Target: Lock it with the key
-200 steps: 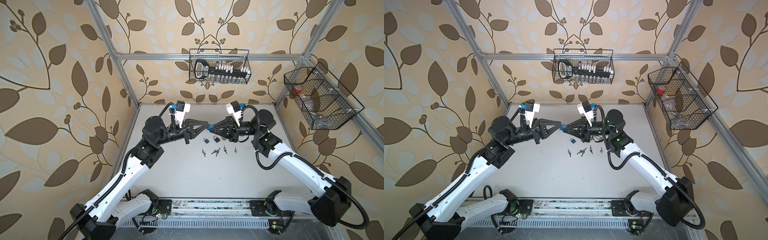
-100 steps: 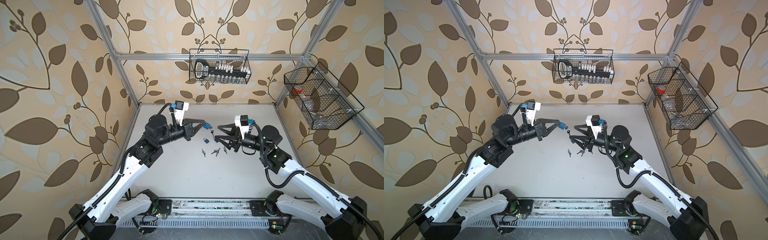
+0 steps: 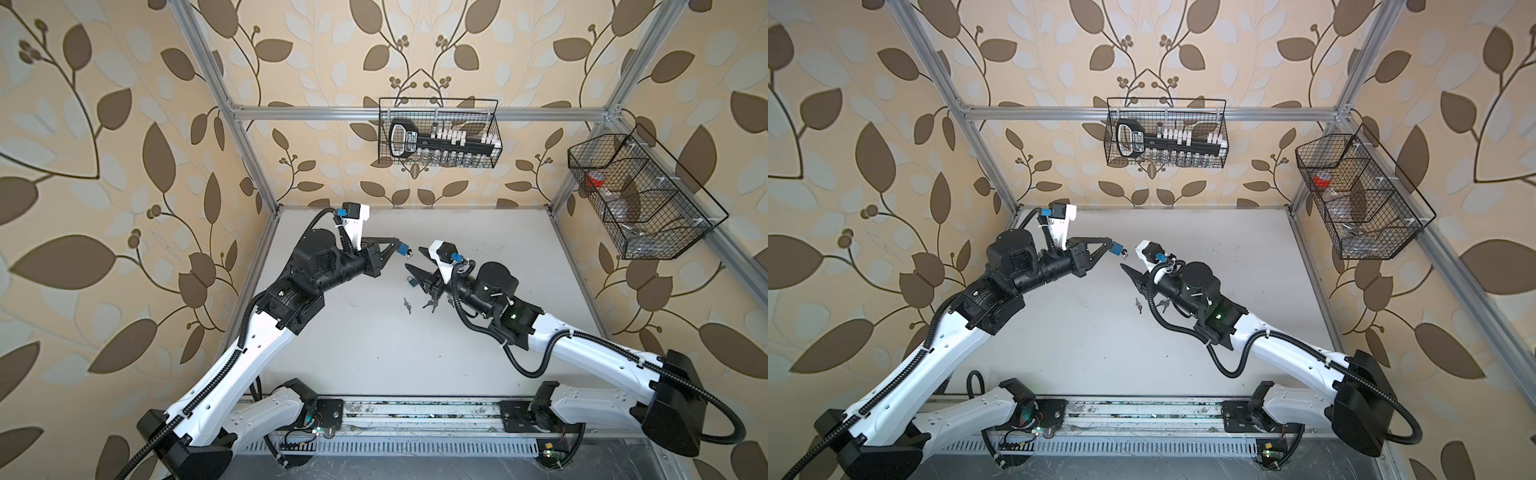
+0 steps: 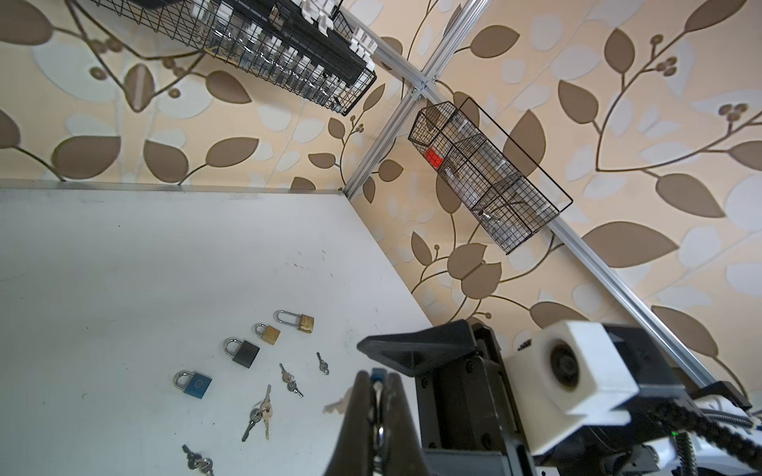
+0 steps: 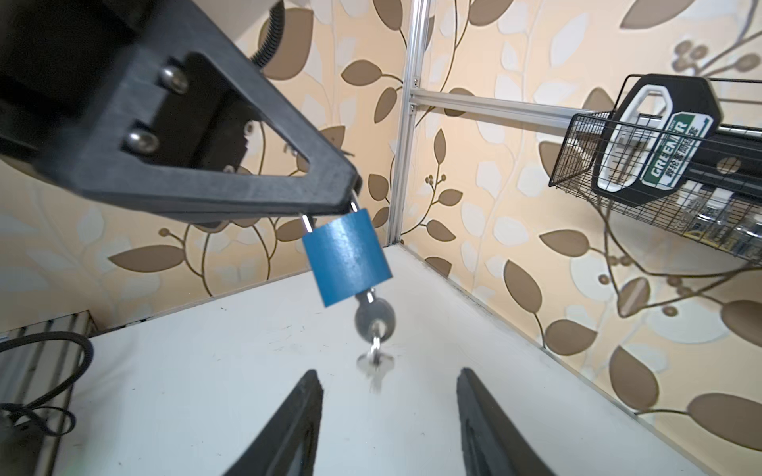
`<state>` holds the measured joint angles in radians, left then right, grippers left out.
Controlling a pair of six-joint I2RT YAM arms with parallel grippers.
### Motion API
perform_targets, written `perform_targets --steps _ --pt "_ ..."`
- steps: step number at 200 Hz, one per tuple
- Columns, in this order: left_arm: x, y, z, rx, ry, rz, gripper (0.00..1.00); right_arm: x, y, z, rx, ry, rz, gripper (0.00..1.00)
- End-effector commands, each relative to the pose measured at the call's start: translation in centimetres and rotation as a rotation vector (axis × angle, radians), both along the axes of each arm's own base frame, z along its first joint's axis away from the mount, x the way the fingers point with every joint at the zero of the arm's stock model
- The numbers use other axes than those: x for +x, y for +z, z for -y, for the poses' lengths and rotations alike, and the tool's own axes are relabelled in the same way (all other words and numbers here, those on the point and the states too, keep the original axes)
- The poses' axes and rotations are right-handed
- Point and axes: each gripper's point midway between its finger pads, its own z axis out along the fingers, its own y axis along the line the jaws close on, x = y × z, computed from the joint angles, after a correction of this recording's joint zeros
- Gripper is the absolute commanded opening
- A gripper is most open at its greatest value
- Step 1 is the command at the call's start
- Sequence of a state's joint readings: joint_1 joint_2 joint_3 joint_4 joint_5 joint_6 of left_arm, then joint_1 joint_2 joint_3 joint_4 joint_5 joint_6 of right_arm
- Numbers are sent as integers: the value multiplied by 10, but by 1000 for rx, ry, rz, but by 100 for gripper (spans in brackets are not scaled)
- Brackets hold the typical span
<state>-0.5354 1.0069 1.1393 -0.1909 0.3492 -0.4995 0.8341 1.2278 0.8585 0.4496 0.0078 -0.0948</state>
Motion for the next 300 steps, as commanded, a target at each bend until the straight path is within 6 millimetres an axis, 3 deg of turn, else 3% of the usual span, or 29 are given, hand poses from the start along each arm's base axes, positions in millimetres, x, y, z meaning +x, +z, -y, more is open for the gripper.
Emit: perform_targets --steps 1,41,107,188,300 --pt "-4 33 -9 -35 32 88 0 5 33 -2 67 -24 65 52" --pt "-4 32 -8 -30 22 88 0 4 34 -14 88 21 56 46" --pt "-5 31 -9 -28 23 94 0 7 23 -14 66 11 27 39" --pt "-5 31 -9 -27 24 91 0 8 16 -19 40 25 -12 24" --pt "-3 28 -9 -21 26 86 0 7 18 -17 52 24 -21 9"
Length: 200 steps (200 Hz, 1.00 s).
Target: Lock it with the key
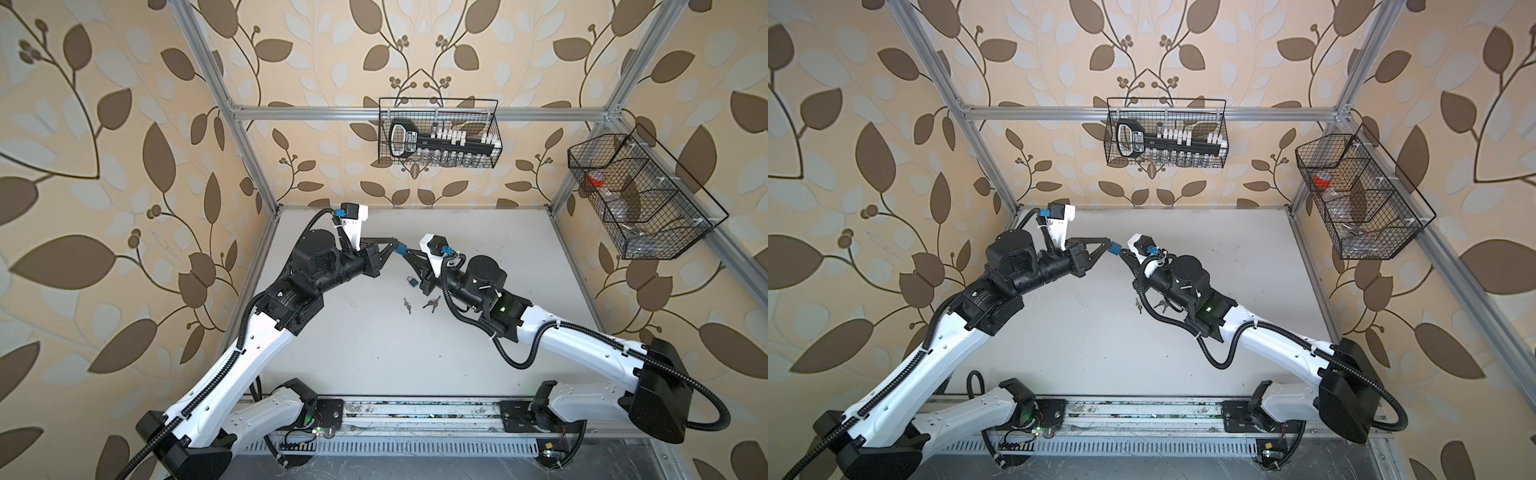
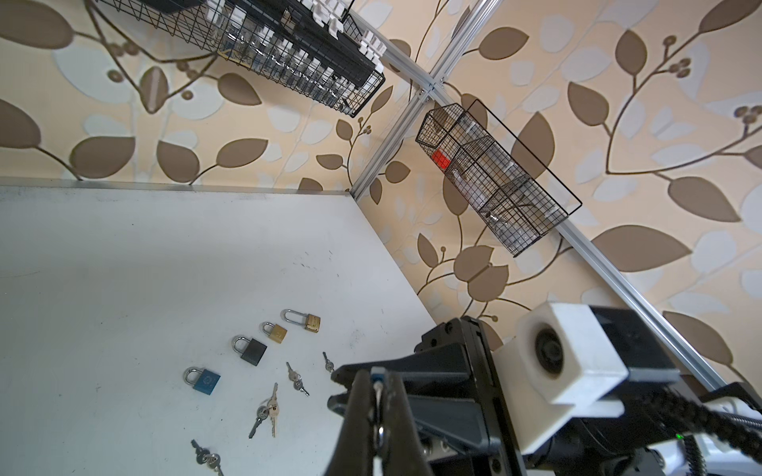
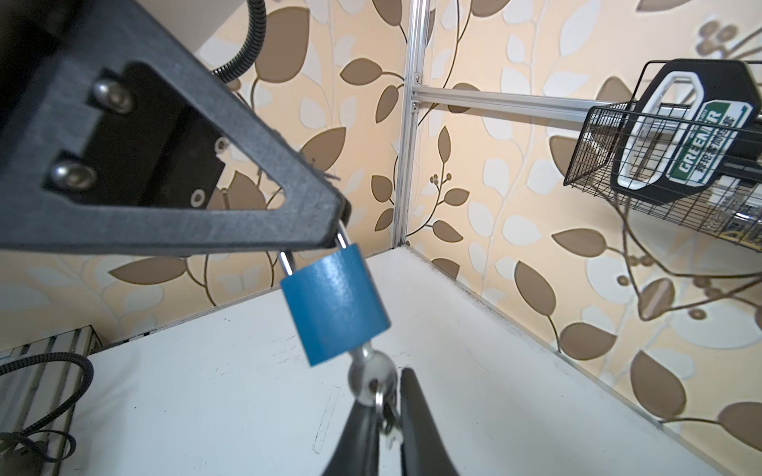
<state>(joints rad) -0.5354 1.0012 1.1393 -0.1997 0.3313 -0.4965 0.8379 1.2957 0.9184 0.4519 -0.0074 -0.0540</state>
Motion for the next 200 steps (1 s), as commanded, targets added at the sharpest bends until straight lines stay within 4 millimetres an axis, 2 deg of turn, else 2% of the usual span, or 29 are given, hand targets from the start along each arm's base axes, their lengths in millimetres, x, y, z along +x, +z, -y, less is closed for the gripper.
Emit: perform_targets --steps 1,43,76,110,157,200 --pt "-4 29 -6 -26 9 84 0 -1 16 -1 31 3 13 9" --pt "-5 29 -7 -27 13 84 0 1 15 2 33 -13 4 0" --pt "-5 30 -8 -31 22 87 0 5 9 8 41 -35 -22 0" --pt "-5 32 -8 -40 23 89 0 17 -4 19 67 -69 -89 0" --pt "-5 36 -10 -55 31 95 0 19 -23 24 40 -89 -133 0" --pt "-13 51 -19 -117 52 154 0 24 -46 36 38 -122 -198 0"
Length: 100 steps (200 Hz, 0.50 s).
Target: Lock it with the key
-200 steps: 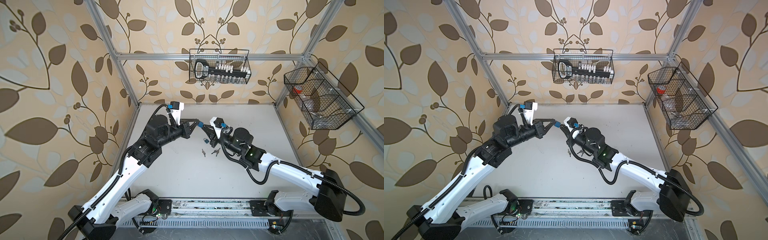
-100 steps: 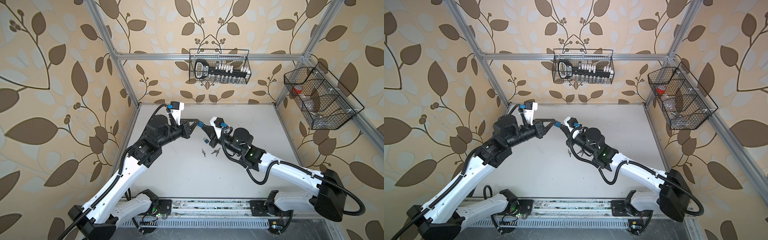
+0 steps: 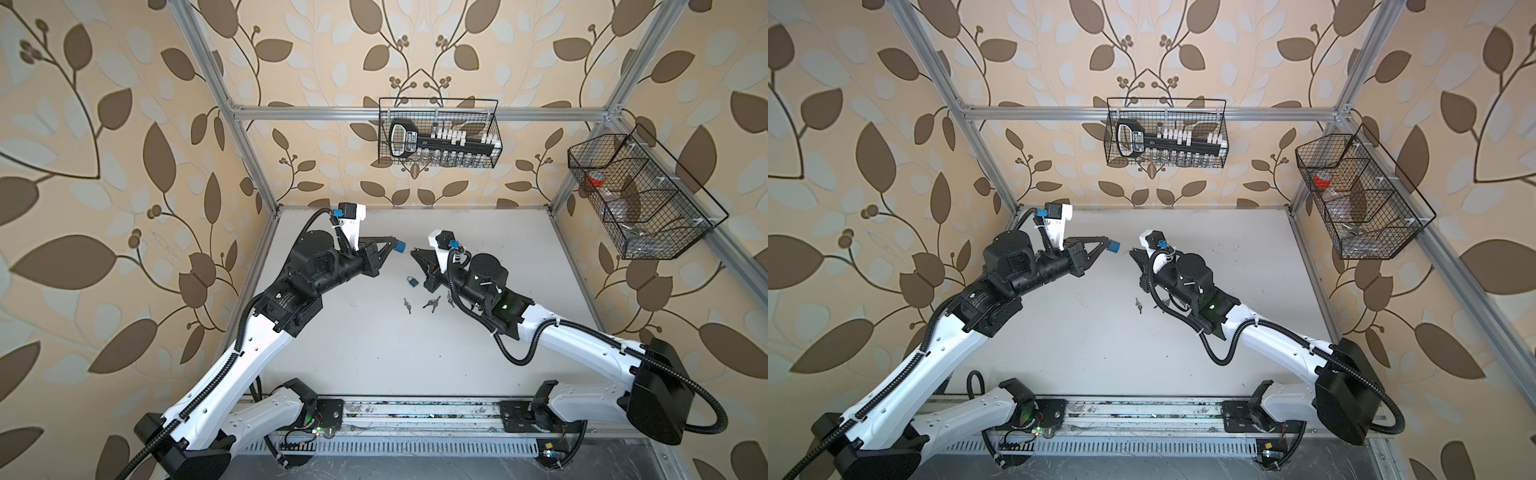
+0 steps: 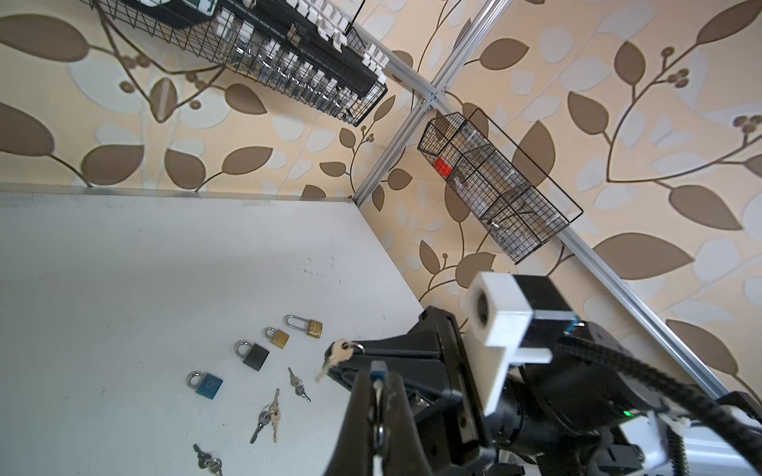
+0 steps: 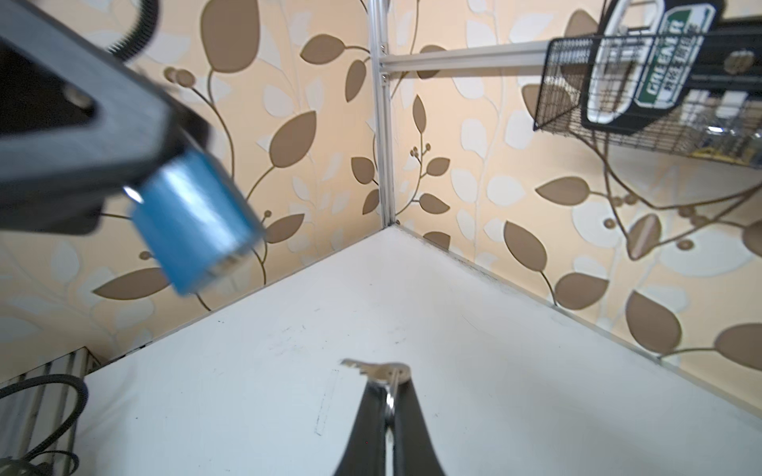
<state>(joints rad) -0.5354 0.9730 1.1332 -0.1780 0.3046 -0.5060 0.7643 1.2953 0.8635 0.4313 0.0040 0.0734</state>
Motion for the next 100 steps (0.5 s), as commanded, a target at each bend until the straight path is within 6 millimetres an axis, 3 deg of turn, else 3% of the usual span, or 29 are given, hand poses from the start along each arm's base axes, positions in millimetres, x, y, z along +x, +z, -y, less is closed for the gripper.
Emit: perform_targets --steps 1,24,45,100 --pt "-11 40 -12 -89 24 123 0 1 -14 10 4 -34 -56 0" --pt "-6 35 -16 -53 58 103 0 1 -24 13 -27 -43 -75 0" --pt "5 17 -21 13 112 46 0 -2 -39 12 -78 -28 -115 0" --pt "40 -66 -43 243 310 -224 0 -20 -107 -3 -261 100 -365 0"
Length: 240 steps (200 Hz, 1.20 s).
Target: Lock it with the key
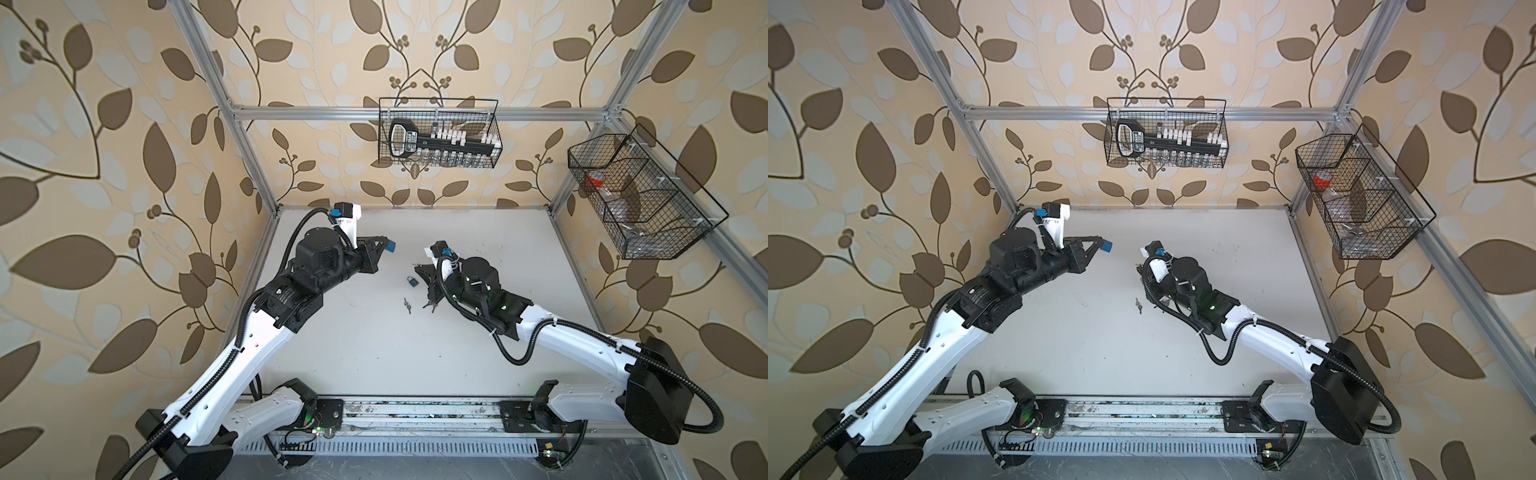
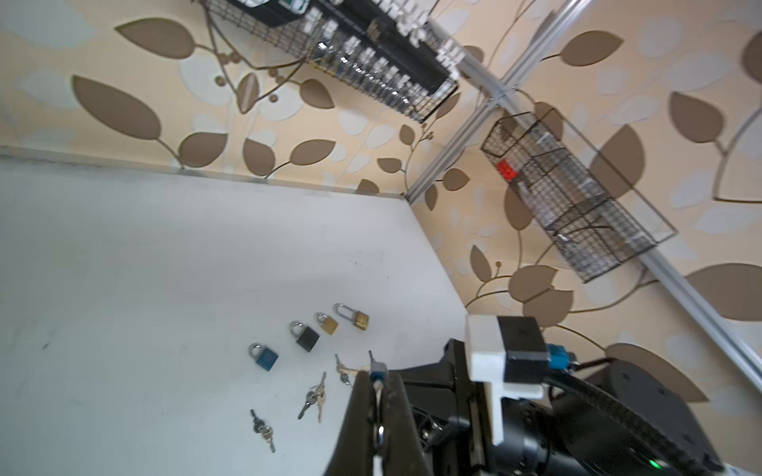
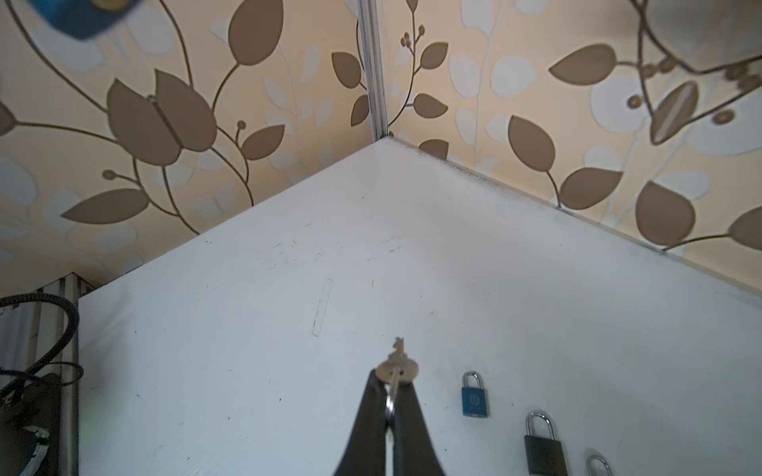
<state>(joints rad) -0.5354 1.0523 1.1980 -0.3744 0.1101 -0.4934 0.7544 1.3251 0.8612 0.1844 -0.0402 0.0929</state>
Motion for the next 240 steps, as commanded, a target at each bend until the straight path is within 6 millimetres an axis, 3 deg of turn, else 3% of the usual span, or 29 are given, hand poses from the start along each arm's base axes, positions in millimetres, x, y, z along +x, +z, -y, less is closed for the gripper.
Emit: perform_targets --steps 1,61,101,157,240 --pt "10 -24 -23 94 124 -74 0 -13 -36 -7 -86 69 -153 0" --pt "28 -76 -69 -48 235 -218 0 -17 -101 -33 -177 166 -371 0" --pt "28 -88 -94 -57 298 -249 0 -12 -132 -60 -221 218 -446 0" --pt "26 -94 -100 -67 320 -266 0 -19 -167 -99 -299 305 -495 0" --pt "26 -92 -97 -71 299 -256 0 -3 -207 -84 -393 193 -541 0"
